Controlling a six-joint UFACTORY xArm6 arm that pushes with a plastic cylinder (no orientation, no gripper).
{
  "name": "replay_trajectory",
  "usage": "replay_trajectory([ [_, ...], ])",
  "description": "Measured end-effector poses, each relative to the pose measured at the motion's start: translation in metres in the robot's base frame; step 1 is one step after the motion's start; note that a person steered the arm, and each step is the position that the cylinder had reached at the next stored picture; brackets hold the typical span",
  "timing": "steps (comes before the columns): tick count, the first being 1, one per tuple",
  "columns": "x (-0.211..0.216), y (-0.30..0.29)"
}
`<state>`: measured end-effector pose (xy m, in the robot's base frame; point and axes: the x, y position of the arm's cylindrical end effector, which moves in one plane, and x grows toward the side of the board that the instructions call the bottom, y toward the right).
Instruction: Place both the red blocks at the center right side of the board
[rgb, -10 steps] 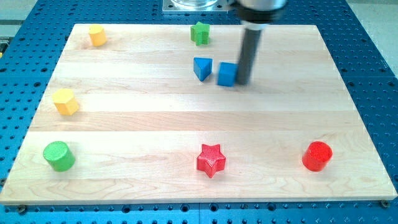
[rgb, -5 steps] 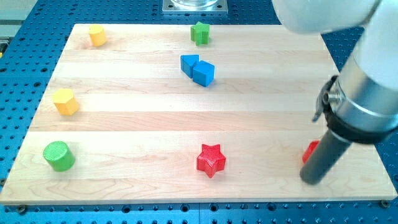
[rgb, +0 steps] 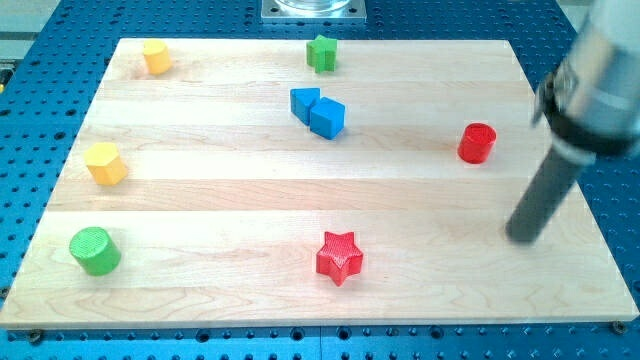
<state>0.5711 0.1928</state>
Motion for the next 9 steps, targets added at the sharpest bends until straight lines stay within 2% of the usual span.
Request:
replay_trajectory([
  [1, 0.047, -0.069],
  [2, 0.047, -0.115],
  [4, -0.009, -0.142],
  [5, -0.006, -0.138],
  [6, 0.013, -0.189],
  [7, -0.017, -0.192],
  [8, -0.049, -0.169],
  [9, 0.022, -0.178],
])
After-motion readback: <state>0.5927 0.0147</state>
